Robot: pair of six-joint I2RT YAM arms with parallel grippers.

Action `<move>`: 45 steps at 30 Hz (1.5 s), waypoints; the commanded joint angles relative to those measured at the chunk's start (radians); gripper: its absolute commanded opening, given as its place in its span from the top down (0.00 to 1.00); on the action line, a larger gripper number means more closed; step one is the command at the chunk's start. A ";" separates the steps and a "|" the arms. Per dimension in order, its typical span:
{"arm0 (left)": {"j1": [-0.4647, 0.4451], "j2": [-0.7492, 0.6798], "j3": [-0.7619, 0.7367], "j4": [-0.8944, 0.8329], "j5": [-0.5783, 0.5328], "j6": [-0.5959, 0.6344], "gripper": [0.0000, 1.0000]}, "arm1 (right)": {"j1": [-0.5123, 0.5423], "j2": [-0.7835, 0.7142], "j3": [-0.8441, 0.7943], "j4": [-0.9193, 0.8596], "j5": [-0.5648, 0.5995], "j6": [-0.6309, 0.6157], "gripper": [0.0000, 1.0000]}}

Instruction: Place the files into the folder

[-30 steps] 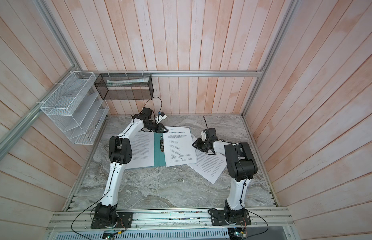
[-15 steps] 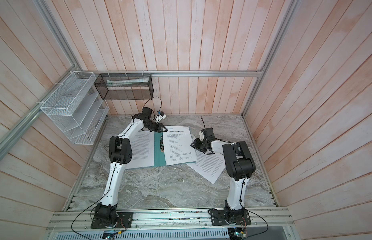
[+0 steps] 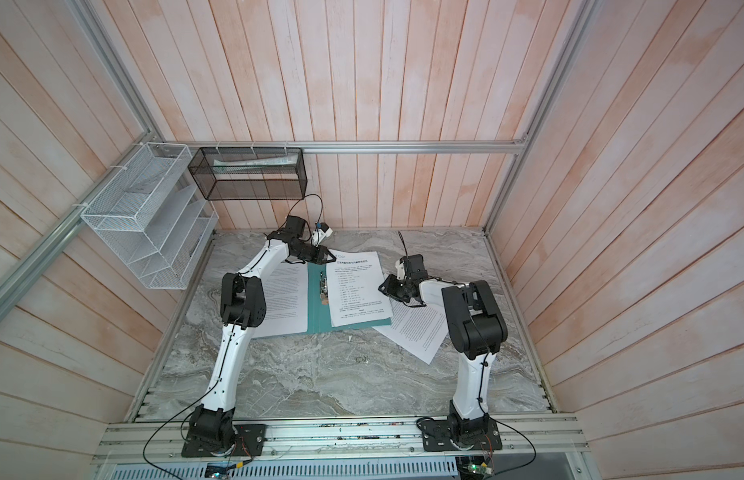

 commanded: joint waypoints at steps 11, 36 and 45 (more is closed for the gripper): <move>-0.002 -0.061 -0.069 0.054 -0.065 -0.031 0.73 | 0.029 0.001 -0.017 -0.013 -0.001 0.015 0.65; -0.004 -0.229 -0.242 0.182 -0.125 -0.116 0.49 | 0.066 -0.082 0.010 -0.048 -0.008 0.004 0.65; -0.021 -0.339 -0.384 0.259 -0.150 -0.138 0.33 | 0.066 -0.074 -0.011 -0.029 -0.029 -0.022 0.65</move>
